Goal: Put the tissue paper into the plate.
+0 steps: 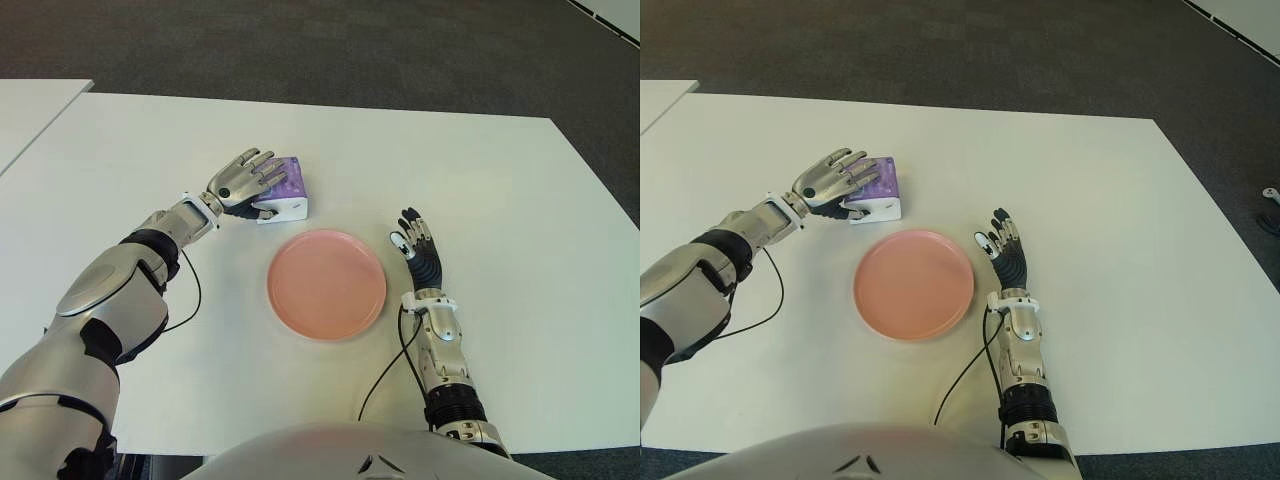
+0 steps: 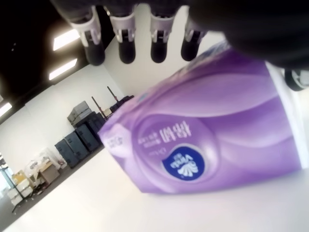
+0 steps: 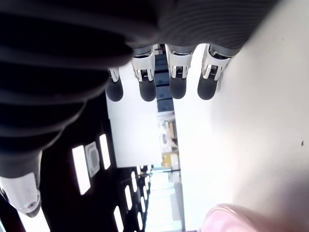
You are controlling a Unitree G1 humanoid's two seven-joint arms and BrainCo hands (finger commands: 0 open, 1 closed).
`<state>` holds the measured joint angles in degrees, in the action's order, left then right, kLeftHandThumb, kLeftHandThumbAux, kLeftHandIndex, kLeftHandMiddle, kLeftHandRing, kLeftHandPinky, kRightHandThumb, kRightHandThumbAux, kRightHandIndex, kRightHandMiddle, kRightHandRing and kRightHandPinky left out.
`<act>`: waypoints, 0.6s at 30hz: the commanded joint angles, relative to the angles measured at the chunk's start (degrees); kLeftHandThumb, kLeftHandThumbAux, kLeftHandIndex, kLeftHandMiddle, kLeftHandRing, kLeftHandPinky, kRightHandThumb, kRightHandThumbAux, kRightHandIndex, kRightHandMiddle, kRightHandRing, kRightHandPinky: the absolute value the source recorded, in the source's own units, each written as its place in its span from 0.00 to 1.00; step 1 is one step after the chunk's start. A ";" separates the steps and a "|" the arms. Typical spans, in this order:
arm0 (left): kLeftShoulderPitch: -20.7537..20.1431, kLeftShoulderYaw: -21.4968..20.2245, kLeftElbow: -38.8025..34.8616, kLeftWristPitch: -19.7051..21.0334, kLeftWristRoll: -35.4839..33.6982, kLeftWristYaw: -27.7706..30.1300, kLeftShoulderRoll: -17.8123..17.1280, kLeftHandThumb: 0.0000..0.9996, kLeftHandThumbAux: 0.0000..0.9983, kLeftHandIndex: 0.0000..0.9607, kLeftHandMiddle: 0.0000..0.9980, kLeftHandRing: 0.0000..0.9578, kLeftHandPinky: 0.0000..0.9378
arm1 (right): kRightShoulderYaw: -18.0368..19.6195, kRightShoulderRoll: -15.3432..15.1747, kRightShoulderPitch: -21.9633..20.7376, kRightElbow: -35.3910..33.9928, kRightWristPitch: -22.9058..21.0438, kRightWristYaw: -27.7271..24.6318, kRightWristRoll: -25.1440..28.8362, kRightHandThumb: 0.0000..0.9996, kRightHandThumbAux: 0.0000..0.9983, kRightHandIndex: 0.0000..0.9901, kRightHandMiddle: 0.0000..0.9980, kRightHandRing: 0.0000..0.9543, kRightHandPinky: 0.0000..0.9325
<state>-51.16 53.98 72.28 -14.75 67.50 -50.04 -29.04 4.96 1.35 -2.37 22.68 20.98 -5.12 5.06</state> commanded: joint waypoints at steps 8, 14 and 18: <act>1.05 -2.02 0.51 -2.62 -2.95 -0.23 1.47 0.29 0.09 0.00 0.00 0.00 0.00 | 0.52 0.49 2.40 3.92 -1.32 -0.63 0.68 0.40 0.59 0.03 0.00 0.00 0.00; 1.33 -2.88 0.29 -4.28 -4.52 0.78 1.66 0.31 0.10 0.00 0.00 0.00 0.00 | 0.38 0.43 2.51 3.96 -1.08 -0.70 0.37 0.38 0.60 0.02 0.01 0.00 0.00; 1.37 -2.99 0.29 -4.69 -4.94 1.29 1.76 0.32 0.10 0.00 0.00 0.00 0.00 | 0.35 0.43 2.54 4.02 -1.00 -0.85 0.38 0.38 0.61 0.03 0.01 0.00 0.00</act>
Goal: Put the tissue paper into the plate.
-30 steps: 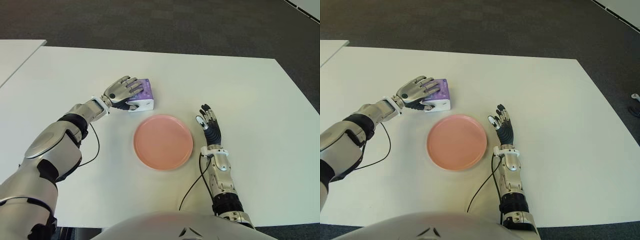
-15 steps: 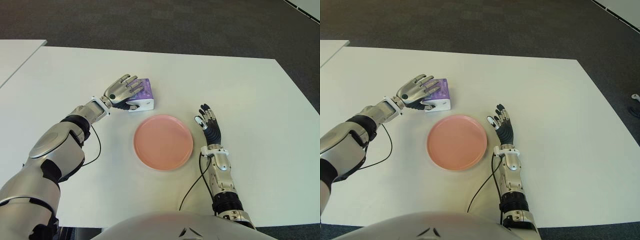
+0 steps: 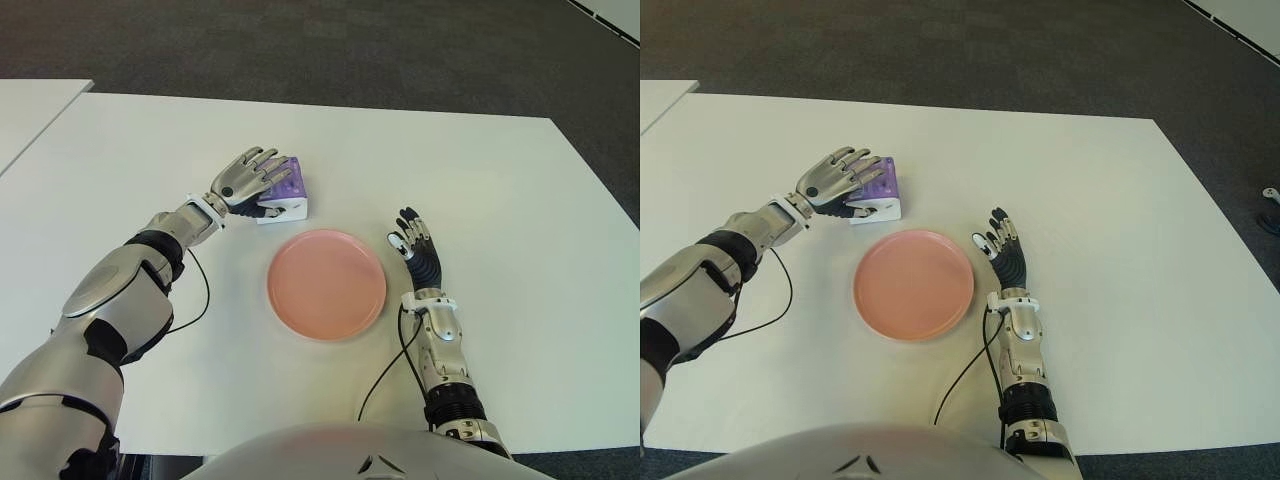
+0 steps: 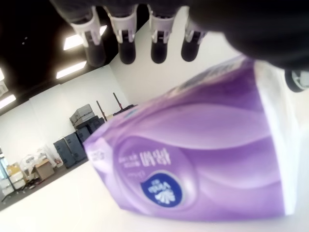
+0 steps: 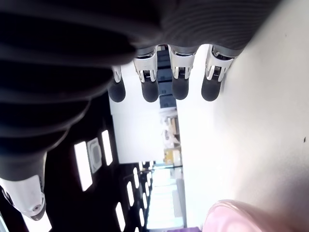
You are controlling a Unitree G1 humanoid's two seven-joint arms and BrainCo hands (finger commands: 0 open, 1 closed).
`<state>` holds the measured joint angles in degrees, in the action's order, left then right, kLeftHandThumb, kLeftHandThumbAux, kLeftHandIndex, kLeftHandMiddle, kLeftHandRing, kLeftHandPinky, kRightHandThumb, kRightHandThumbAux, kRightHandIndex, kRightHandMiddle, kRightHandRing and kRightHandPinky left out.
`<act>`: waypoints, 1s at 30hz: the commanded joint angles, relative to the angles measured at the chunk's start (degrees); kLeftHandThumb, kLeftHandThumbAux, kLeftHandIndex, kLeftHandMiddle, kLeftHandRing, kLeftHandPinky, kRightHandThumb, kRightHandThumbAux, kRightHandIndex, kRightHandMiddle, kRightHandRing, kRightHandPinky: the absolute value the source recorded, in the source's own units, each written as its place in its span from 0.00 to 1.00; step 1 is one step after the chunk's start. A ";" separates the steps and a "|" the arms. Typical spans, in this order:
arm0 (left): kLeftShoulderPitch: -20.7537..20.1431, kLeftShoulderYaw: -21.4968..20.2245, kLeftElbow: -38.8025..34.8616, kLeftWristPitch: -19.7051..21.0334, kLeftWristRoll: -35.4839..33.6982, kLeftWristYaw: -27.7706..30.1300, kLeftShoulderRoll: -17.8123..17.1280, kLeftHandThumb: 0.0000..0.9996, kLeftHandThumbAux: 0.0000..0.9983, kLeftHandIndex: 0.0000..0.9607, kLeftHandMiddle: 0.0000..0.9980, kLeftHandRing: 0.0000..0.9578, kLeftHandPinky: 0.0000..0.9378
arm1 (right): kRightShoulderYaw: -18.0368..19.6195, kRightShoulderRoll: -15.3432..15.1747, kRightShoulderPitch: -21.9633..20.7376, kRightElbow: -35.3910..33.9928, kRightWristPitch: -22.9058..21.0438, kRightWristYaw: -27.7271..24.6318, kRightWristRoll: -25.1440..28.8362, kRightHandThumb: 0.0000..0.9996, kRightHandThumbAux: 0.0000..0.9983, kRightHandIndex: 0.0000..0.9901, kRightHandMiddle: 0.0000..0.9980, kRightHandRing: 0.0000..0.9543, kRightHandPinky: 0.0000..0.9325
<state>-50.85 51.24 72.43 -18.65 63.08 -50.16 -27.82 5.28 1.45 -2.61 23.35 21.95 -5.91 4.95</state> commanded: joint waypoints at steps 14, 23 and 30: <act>1.30 -1.47 -0.15 -2.60 -2.42 4.71 0.56 0.34 0.09 0.00 0.00 0.00 0.00 | -0.46 0.04 3.17 2.62 -2.22 0.17 -0.34 0.38 0.60 0.04 0.03 0.00 0.00; 1.52 -2.02 -0.50 -3.70 -3.44 7.51 0.43 0.33 0.09 0.00 0.00 0.00 0.00 | -0.89 -0.09 3.70 1.53 -2.87 0.34 -0.44 0.38 0.59 0.05 0.03 0.00 0.00; 1.68 -2.41 -0.62 -4.71 -4.28 9.85 0.34 0.32 0.09 0.00 0.00 0.00 0.00 | -1.09 -0.08 4.14 0.78 -2.99 0.49 -0.42 0.38 0.59 0.05 0.04 0.00 0.00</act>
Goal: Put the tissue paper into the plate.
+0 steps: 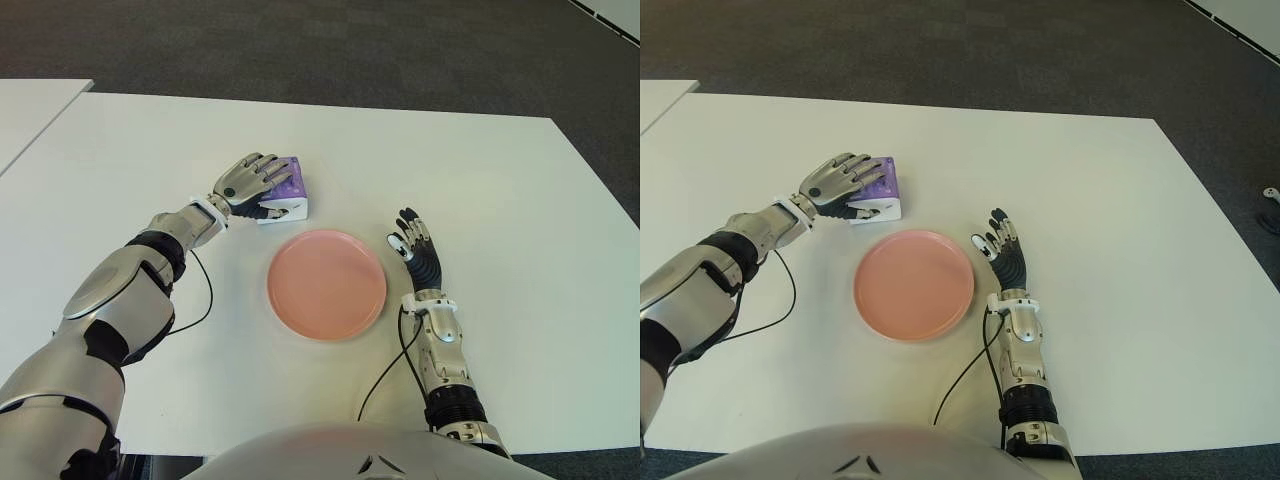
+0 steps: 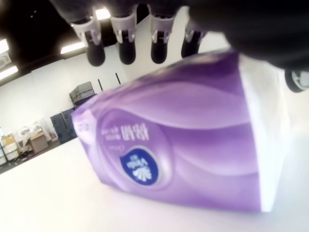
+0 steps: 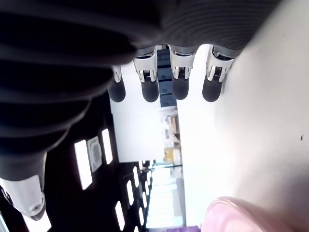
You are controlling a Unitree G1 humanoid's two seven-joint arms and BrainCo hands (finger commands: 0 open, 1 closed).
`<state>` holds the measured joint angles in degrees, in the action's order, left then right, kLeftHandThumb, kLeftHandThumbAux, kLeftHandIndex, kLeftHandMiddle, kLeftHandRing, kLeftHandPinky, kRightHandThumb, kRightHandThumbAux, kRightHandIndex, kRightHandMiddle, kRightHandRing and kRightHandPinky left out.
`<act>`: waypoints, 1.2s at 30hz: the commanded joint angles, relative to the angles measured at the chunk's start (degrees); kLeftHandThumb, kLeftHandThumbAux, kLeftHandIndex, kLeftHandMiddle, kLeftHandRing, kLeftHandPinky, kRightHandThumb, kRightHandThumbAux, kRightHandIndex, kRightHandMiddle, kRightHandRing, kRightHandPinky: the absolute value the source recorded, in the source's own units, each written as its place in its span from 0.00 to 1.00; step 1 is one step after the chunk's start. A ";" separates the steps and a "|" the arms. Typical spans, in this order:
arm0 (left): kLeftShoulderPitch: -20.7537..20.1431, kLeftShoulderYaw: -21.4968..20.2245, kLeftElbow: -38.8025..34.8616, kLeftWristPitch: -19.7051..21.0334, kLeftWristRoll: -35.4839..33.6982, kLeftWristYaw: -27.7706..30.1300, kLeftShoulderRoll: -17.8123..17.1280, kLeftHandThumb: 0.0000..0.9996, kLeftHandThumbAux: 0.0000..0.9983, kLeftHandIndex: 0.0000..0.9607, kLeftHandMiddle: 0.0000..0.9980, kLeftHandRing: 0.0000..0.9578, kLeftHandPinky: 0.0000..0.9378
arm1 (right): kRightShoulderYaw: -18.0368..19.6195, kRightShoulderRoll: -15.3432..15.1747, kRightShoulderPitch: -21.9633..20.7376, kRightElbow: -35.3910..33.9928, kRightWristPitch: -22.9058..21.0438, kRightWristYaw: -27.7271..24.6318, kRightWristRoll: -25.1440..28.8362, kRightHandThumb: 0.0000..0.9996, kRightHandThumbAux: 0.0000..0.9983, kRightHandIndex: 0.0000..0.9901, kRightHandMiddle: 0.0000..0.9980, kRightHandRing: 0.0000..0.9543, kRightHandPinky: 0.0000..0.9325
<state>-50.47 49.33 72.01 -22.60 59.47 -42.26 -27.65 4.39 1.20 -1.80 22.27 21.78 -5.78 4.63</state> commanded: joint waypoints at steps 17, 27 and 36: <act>2.01 -0.22 2.95 1.78 -0.35 8.40 1.24 0.33 0.08 0.00 0.00 0.00 0.00 | -0.48 -0.14 3.75 1.62 -2.40 0.22 0.05 0.38 0.59 0.06 0.05 0.00 0.00; 2.48 1.63 4.40 4.91 0.92 10.19 2.50 0.32 0.08 0.00 0.00 0.00 0.00 | -0.43 -0.49 3.81 2.15 -2.46 -0.18 0.34 0.40 0.56 0.06 0.05 0.00 0.00; 3.64 2.37 4.60 5.01 0.28 10.36 3.07 0.33 0.08 0.00 0.00 0.00 0.00 | -0.44 -0.55 4.46 0.98 -3.19 -0.63 0.77 0.42 0.54 0.07 0.05 0.00 0.00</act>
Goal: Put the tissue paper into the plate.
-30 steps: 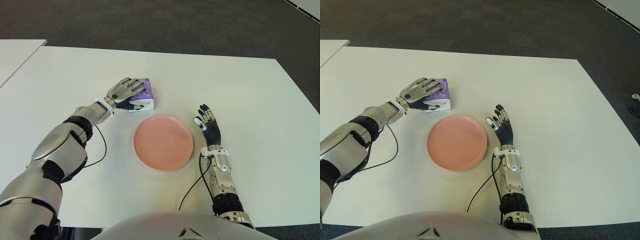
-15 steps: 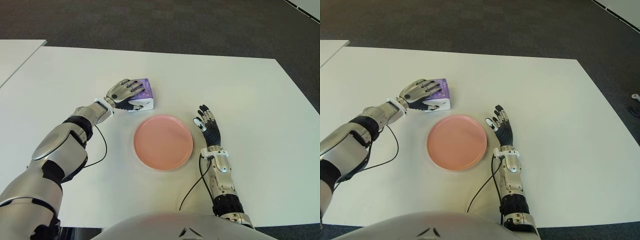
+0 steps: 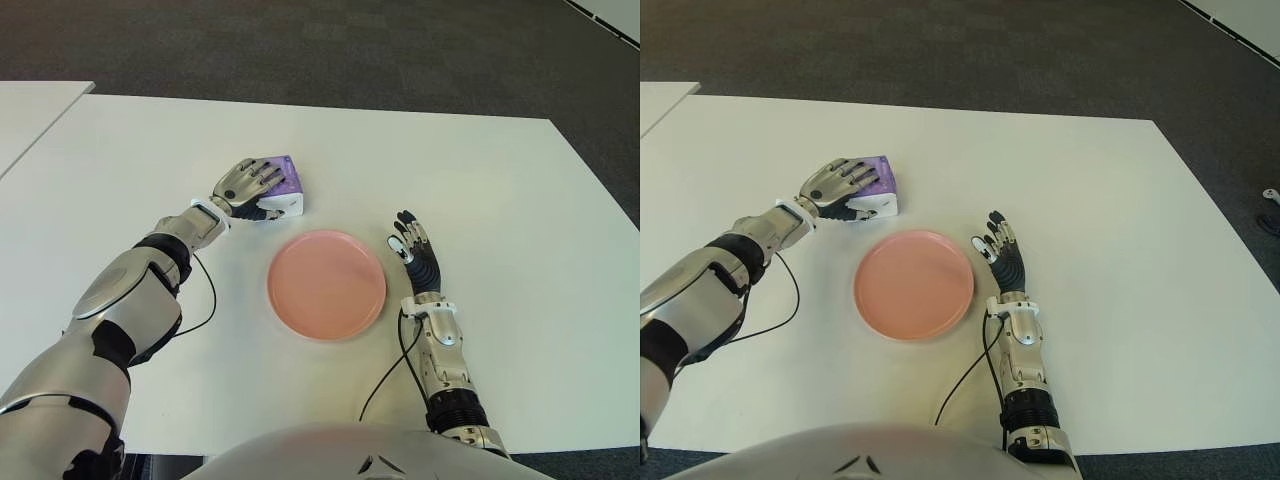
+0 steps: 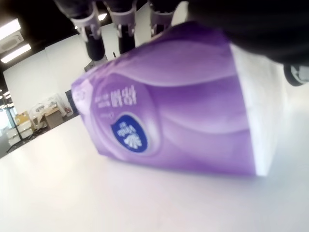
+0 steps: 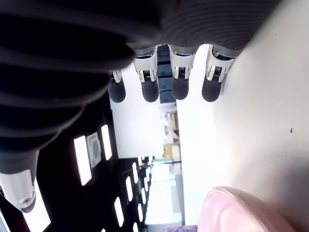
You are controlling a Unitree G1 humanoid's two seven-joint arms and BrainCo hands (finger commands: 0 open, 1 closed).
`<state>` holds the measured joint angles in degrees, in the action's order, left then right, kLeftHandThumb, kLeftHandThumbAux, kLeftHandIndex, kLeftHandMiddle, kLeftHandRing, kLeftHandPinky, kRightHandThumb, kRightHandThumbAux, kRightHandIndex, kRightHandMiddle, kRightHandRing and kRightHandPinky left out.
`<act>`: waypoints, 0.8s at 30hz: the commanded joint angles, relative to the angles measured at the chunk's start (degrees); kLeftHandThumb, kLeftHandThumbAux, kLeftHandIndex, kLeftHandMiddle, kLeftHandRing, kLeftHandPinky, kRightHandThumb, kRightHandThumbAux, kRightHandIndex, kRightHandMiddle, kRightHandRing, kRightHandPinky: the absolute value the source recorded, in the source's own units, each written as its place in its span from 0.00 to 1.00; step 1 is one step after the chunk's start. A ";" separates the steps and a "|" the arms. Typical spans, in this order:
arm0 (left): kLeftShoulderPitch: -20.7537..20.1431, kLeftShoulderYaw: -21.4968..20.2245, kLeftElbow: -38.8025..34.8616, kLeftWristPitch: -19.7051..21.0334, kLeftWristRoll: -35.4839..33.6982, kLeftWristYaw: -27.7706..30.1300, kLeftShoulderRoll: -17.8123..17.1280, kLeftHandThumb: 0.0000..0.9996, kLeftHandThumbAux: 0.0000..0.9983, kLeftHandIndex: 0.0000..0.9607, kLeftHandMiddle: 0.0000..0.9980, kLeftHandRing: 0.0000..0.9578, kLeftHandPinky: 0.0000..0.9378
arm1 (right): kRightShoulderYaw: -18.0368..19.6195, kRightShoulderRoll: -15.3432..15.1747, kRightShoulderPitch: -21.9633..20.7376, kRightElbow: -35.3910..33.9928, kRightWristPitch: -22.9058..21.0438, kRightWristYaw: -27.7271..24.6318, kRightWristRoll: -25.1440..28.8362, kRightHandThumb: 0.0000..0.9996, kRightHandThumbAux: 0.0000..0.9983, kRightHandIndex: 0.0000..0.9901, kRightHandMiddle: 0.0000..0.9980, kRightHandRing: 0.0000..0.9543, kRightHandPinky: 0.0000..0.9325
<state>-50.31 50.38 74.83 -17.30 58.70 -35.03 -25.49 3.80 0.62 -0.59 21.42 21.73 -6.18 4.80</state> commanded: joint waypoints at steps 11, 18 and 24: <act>5.22 2.32 2.51 0.94 1.67 2.72 1.81 0.33 0.08 0.00 0.00 0.00 0.00 | 0.03 0.13 3.99 0.40 -4.22 -0.33 0.47 0.43 0.54 0.07 0.05 0.00 0.00; 5.78 3.03 2.64 0.60 2.12 2.21 1.60 0.33 0.08 0.00 0.00 0.00 0.00 | 0.15 0.47 4.55 -0.04 -4.14 -0.45 0.90 0.46 0.53 0.07 0.06 0.00 0.00; 6.02 3.14 2.64 0.02 2.07 1.79 1.45 0.33 0.09 0.00 0.00 0.00 0.00 | 0.26 0.61 4.84 -0.18 -4.20 -0.69 1.20 0.47 0.53 0.07 0.06 0.00 0.00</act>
<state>-49.07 51.00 75.04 -15.67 58.52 -35.35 -24.57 3.79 0.90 1.43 19.09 20.33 -6.89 5.06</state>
